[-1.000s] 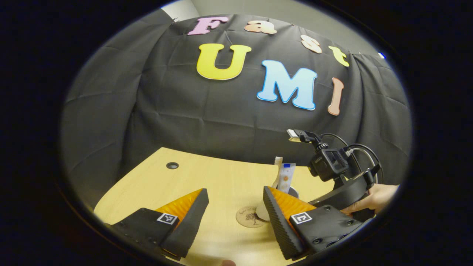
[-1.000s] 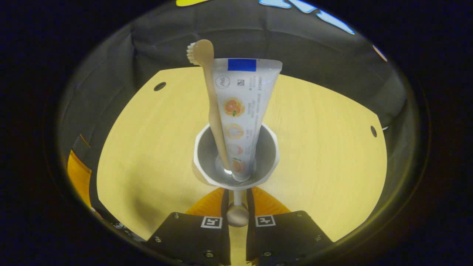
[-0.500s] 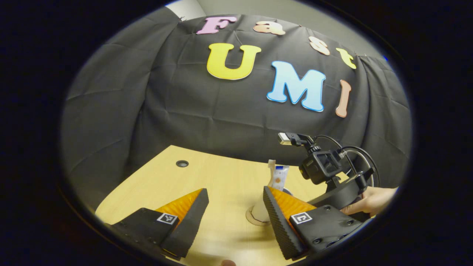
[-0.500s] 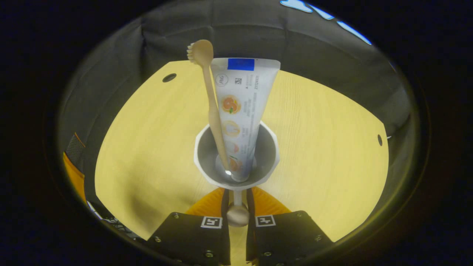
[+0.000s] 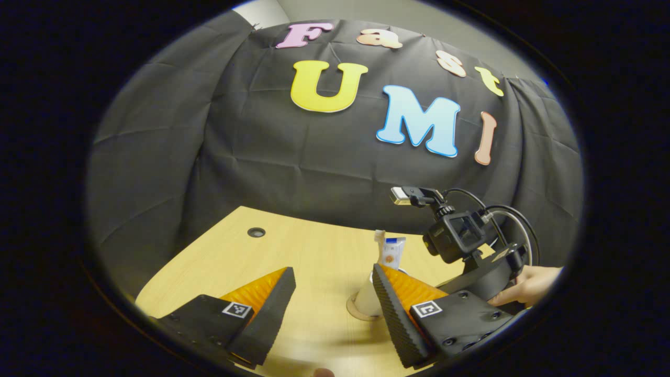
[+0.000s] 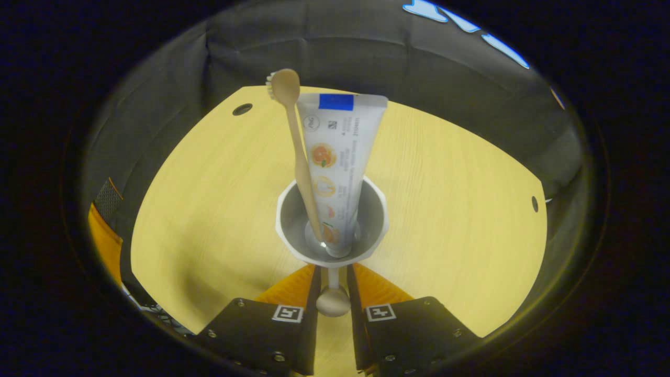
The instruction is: Put the toothbrush and toothpaste on the desktop into the cup, then pick up the cup and place it on the coaster on the desktop.
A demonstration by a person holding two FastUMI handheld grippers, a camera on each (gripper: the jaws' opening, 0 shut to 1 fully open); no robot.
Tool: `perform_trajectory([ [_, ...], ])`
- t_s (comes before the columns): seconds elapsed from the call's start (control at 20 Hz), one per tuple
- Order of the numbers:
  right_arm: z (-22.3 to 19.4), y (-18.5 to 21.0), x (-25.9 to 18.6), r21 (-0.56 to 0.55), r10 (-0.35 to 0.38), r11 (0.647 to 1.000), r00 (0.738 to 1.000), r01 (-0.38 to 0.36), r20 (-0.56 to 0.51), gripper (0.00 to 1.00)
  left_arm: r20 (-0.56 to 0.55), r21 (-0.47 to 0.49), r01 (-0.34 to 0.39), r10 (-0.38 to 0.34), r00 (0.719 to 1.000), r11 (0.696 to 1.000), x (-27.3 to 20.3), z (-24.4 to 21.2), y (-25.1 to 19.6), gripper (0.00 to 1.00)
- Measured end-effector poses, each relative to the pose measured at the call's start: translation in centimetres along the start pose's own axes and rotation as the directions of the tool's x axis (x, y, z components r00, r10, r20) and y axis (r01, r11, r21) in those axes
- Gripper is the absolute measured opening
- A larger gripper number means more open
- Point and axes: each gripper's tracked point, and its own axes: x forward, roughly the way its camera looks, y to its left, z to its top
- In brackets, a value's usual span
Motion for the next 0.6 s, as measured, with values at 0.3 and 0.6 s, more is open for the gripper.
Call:
perform_trajectory([
  [0.3, -0.4, -1.0, -4.0, 0.083, 0.053, 0.995, 0.996, -0.059, 0.077, 0.37, 0.033, 0.033, 0.029, -0.03, 0.999, 0.999, 0.3, 1.8, -2.5, 0.94],
  [0.6, -1.0, -3.3, -9.6, 0.153, 0.061, 0.984, 0.979, -0.092, 0.193, 0.37, 0.052, 0.06, 0.061, -0.064, 0.997, 0.996, 0.3, 2.9, -6.0, 0.95],
])
